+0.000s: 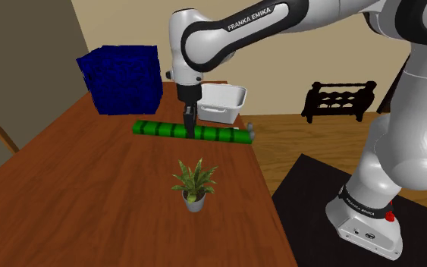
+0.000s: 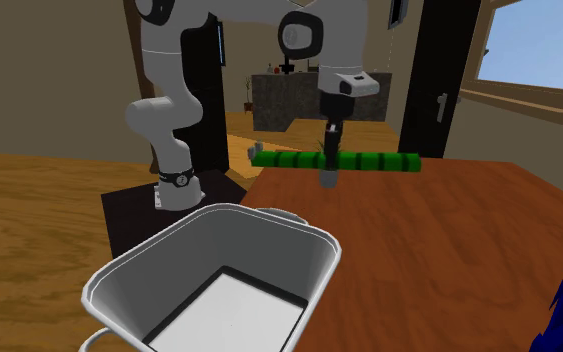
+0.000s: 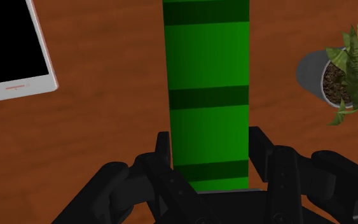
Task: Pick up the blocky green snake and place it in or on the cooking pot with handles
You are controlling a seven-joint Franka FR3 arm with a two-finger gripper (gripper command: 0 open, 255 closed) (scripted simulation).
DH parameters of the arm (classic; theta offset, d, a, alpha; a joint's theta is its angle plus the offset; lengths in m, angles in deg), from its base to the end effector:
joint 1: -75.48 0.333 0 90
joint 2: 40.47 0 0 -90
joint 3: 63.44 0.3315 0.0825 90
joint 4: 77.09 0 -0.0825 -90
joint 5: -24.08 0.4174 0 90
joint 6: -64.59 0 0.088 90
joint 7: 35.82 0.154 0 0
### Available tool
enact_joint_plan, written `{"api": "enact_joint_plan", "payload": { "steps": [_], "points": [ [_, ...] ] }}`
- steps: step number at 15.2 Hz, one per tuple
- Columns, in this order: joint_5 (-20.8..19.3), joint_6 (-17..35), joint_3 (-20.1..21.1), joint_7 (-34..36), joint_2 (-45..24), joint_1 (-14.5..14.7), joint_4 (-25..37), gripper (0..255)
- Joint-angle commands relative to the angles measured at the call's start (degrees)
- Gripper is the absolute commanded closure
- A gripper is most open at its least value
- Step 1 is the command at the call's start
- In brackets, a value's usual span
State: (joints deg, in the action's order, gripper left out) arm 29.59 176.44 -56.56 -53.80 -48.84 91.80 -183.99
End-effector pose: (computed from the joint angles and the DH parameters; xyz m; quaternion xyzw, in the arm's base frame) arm 0.5677 0.2529 0.3877 -0.9411 -0.3327 0.0318 0.0514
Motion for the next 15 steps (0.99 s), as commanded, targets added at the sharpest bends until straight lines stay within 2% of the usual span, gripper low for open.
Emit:
{"api": "enact_joint_plan", "payload": {
  "steps": [1,11,15],
  "points": [
    [0.0,-1.49,-0.06,-0.02,0.43,-0.1,1.07,255],
    [-0.05,-8.76,-0.09,0.56,1.75,-0.18,7.05,255],
    [-0.19,-9.58,-2.37,-4.49,0.93,-3.04,8.18,255]
  ]
}}
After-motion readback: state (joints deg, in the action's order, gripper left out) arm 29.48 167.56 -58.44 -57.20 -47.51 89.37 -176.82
